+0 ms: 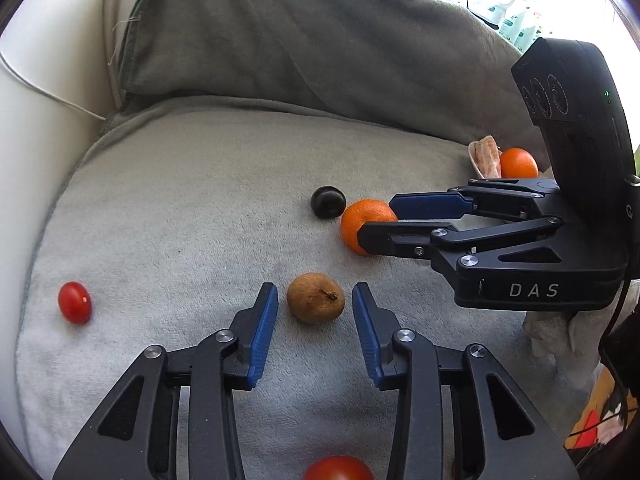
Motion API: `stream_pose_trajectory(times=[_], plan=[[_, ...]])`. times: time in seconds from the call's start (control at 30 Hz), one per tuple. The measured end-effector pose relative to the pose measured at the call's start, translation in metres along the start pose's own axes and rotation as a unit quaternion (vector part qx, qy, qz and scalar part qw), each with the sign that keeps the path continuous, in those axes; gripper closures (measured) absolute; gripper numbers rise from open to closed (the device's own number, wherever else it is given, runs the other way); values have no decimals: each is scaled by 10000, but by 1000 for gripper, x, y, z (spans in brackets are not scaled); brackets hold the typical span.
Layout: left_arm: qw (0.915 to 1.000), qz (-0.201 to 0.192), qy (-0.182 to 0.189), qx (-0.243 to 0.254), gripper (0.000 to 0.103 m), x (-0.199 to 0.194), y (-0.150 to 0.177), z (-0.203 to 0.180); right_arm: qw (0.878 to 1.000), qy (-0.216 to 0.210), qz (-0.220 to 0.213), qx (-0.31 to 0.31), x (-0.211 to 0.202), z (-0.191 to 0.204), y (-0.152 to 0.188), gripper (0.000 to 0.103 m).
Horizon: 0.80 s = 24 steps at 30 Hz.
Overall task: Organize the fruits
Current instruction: 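Grasp a mandarin with the right gripper while the left gripper grasps a brown kiwi, then carry the mandarin and the kiwi into the plate with both grippers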
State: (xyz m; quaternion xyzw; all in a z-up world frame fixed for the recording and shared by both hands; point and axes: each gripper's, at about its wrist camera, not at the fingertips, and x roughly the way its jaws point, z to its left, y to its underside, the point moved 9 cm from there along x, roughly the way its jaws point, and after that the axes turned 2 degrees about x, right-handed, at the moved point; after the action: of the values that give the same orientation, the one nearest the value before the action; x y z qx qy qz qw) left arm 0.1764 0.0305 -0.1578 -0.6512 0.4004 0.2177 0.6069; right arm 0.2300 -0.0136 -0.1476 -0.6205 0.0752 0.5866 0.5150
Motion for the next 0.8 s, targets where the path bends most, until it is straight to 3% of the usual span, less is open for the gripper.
stream_pose_trajectory(times=[0.2,0.5,0.8], plan=[[10000,44,-10,-52,73,6,-1,2,9999,-56,87,-3,8,2,-1,64],[9999,-4,15,-143,74,5,-3,-3,9998,-92,-47,148,1,-2,0,67],[9997,-186,114,-145,74,-10,-8,-15,9990,-27,-364,244,-36,-10,7,67]])
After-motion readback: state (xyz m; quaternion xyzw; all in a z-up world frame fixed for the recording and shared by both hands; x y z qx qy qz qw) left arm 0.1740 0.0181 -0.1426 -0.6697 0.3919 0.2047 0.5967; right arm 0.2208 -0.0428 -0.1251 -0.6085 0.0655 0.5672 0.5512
